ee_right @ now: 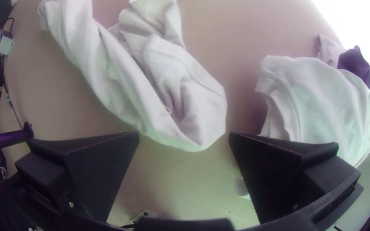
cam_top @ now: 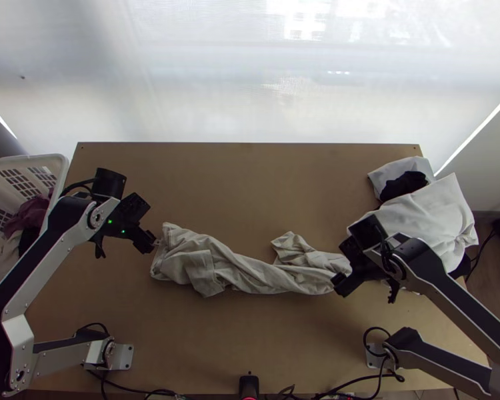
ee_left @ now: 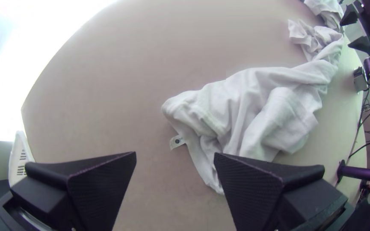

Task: Fold the t-shirt

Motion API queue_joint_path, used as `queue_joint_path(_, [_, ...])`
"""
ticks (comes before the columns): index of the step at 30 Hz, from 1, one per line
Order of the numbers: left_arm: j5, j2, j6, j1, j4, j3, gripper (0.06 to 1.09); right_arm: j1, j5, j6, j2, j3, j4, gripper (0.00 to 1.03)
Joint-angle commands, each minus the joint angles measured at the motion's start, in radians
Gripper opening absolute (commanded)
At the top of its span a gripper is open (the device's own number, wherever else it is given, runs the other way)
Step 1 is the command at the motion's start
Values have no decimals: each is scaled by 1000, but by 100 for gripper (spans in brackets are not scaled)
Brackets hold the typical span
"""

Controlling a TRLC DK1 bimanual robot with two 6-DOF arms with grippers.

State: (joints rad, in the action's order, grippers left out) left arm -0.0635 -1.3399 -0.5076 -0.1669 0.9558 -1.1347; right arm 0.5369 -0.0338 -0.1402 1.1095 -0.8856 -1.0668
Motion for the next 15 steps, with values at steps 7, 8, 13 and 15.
queue_joint_path(7, [-25,-21,115,-232,-31,64,97,58,58,1,18,96,31,98])
queue_joint_path(8, [-25,-27,121,-244,-40,64,98,61,58,1,23,102,39,98])
queue_joint_path(13, [-24,-81,126,-244,-89,67,98,63,58,5,35,100,68,96])
queue_joint_path(15, [-24,-97,124,-238,-124,81,98,63,58,7,39,102,77,96])
